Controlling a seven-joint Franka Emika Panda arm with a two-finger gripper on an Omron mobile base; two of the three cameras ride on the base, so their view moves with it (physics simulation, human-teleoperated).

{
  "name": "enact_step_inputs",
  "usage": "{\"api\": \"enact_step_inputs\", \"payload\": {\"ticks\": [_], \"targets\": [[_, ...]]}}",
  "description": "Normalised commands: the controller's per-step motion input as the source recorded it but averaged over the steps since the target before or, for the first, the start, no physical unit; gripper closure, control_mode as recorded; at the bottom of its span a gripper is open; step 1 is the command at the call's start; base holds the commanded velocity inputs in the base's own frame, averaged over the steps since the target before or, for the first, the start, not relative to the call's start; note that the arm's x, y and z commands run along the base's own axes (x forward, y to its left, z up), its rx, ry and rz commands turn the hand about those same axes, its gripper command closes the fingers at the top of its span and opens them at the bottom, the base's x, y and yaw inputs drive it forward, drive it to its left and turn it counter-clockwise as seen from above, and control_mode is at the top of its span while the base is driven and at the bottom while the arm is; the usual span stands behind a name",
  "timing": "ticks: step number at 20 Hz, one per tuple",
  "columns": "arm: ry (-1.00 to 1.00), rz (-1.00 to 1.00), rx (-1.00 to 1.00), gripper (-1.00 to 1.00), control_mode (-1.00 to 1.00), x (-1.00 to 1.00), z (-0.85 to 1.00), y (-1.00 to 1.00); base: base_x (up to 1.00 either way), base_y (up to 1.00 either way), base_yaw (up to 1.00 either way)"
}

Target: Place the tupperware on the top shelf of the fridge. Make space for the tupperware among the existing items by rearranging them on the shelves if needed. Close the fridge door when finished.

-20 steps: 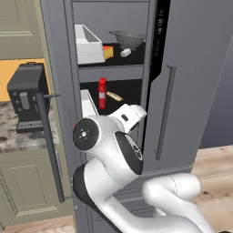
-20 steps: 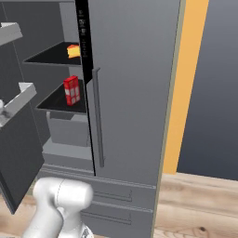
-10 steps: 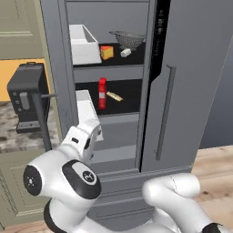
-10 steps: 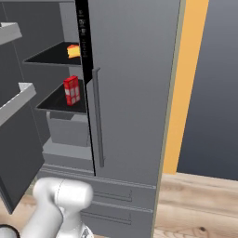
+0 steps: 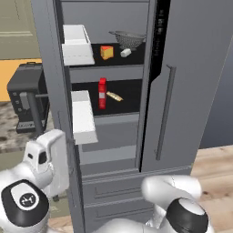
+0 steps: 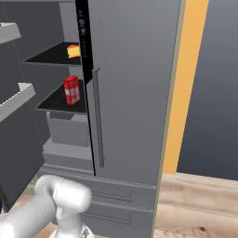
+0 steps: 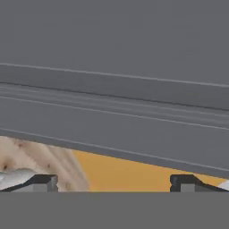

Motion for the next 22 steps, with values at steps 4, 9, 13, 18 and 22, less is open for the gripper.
{"api": "enact_step_inputs", "payload": {"ticks": [4, 9, 13, 18, 22], "targets": [[-0.02, 0.0, -0.37, -1.0, -1.0, -0.1, -0.14, 1.0, 0.0, 0.0, 0.0], [0.05, -0.07, -0.2, -1.0, -1.0, 0.49, -0.08, 0.43, 0.0, 0.0, 0.0], [0.02, -0.13, -0.15, -1.0, -1.0, 0.44, -0.47, 0.0, 0.0, 0.0, 0.0], [0.0, -0.06, -0.14, -1.0, -1.0, 0.29, -0.73, 0.13, 0.0, 0.0, 0.0], [0.08, -0.02, -0.19, -1.0, -1.0, 0.49, -0.34, 0.47, 0.0, 0.0, 0.0]]}}
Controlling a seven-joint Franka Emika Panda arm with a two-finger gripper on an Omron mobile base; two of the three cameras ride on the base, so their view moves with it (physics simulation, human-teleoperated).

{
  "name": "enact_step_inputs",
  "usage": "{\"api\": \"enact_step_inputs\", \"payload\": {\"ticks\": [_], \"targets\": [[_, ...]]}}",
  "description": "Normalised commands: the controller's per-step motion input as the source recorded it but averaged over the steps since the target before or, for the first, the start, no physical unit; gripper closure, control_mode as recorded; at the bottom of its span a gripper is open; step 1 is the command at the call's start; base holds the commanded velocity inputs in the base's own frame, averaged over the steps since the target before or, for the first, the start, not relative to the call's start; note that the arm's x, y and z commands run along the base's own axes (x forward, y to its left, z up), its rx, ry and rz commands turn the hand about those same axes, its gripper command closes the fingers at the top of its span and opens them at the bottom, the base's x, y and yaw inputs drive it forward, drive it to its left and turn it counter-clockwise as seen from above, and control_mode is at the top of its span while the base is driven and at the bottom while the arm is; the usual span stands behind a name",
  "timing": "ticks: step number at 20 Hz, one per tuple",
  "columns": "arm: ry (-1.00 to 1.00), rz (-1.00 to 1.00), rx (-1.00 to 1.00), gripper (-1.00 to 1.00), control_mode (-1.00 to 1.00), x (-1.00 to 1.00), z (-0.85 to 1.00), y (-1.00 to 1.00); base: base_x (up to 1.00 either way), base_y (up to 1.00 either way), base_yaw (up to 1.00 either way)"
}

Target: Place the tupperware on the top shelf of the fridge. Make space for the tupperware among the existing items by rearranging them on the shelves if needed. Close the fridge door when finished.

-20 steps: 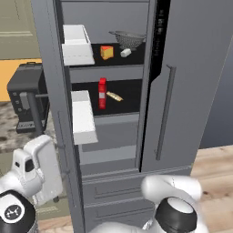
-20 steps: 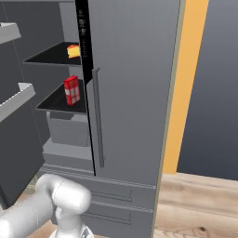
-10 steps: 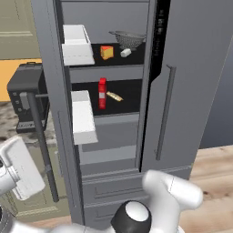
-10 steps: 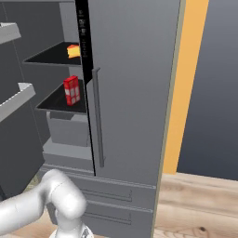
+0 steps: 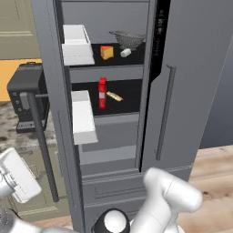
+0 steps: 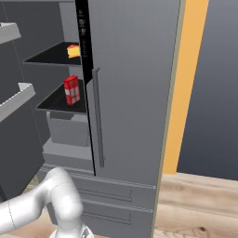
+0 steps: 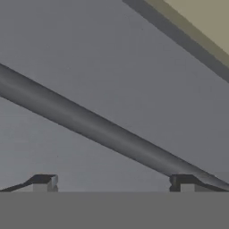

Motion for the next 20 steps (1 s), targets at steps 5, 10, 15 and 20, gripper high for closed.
{"api": "enact_step_inputs", "payload": {"ticks": [5, 10, 15, 20], "targets": [[0.04, -0.05, -0.19, -1.0, -1.0, 0.49, -0.17, 0.58, 0.0, 0.0, 0.0], [0.03, -0.22, -0.08, -1.0, -1.0, 0.36, -0.11, 0.23, 0.0, 0.0, 0.0], [0.11, -0.51, 0.0, -1.0, -1.0, 0.06, -0.08, -0.41, 0.0, 0.0, 0.0], [0.1, -0.59, 0.0, -1.0, -1.0, -0.01, -0.22, -0.94, 0.0, 0.0, 0.0]]}}
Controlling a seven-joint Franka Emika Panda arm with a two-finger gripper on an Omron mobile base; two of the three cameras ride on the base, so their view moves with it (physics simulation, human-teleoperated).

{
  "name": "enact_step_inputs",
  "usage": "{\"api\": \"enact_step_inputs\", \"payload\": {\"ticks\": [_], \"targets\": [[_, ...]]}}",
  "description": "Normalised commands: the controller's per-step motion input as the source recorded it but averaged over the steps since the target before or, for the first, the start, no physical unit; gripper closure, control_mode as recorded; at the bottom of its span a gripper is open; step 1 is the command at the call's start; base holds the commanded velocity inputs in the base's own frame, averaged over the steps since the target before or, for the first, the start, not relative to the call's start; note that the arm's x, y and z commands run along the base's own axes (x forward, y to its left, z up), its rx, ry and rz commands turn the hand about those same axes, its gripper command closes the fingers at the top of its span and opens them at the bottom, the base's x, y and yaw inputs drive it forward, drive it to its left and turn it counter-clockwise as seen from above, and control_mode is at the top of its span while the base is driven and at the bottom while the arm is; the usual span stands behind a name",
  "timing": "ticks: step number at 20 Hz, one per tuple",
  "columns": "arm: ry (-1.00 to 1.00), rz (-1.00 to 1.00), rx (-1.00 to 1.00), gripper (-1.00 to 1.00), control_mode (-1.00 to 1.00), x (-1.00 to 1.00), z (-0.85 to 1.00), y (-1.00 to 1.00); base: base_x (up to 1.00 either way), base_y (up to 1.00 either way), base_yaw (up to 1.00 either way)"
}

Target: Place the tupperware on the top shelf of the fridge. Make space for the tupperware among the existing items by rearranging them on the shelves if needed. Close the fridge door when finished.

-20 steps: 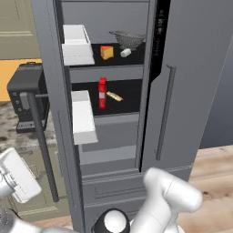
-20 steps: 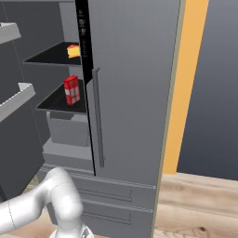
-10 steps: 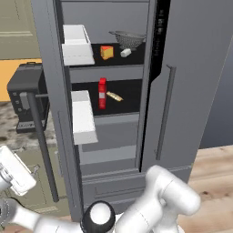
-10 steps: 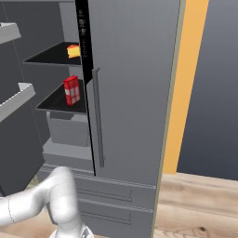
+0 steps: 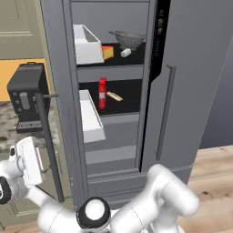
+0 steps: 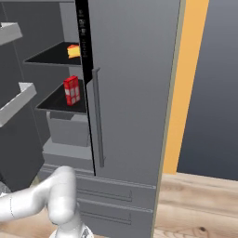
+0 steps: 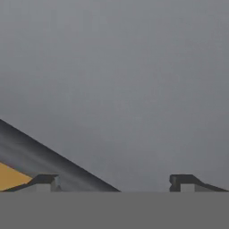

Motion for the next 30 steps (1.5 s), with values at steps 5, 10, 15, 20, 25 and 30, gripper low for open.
{"api": "enact_step_inputs", "payload": {"ticks": [5, 10, 15, 20, 25, 30], "targets": [[-0.01, -0.37, 0.0, -1.0, -1.0, -0.03, -0.36, -1.0, 0.0, 0.0, 0.0], [-0.05, 0.0, 0.04, -1.0, -1.0, 0.15, -0.1, -0.96, 0.0, 0.0, 0.0], [-0.04, 0.28, 0.11, -1.0, -1.0, 0.35, 0.0, -0.78, 0.0, 0.0, 0.0], [0.0, 0.44, 0.14, -1.0, -1.0, 0.46, 0.0, -0.84, 0.0, 0.0, 0.0], [0.0, 0.57, 0.15, -1.0, -1.0, 0.49, 0.0, -0.73, 0.0, 0.0, 0.0], [0.0, 0.63, 0.13, -1.0, -1.0, 0.48, 0.0, -0.58, 0.0, 0.0, 0.0]]}}
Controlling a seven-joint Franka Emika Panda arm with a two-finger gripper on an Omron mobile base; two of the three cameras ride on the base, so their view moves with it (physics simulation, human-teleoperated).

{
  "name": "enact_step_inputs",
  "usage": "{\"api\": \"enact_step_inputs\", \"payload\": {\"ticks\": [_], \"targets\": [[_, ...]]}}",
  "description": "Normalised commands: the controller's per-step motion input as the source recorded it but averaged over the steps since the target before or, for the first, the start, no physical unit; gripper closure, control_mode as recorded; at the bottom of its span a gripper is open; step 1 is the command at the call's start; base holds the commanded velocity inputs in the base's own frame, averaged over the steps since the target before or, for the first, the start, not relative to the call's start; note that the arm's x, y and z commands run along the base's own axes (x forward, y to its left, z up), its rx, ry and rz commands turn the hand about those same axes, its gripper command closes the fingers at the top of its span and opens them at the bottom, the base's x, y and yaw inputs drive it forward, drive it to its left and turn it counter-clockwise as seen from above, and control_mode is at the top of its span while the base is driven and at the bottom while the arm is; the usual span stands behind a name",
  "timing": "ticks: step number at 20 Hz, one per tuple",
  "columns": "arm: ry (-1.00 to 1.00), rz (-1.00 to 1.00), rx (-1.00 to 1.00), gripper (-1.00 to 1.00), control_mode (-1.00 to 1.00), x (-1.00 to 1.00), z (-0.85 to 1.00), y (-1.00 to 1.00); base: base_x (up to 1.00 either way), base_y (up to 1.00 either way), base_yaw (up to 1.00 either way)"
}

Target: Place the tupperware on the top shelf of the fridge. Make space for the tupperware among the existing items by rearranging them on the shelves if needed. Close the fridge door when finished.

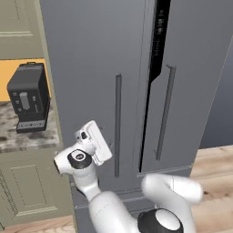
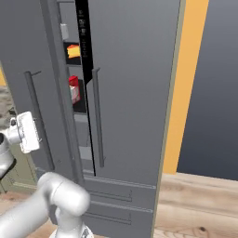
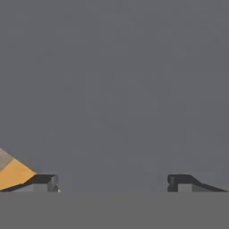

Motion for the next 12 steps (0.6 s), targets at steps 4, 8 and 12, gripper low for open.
{"api": "enact_step_inputs", "payload": {"ticks": [4, 8, 12], "targets": [[0.0, 0.68, 0.13, -1.0, -1.0, 0.46, 0.0, -0.42, 0.0, 0.0, 0.0], [0.05, 0.66, 0.13, -1.0, -1.0, 0.56, 0.15, -0.27, 0.0, 0.0, 0.0], [0.28, 0.48, 0.07, -1.0, -1.0, 0.65, 0.71, -0.04, 0.0, 0.0, 0.0]]}}
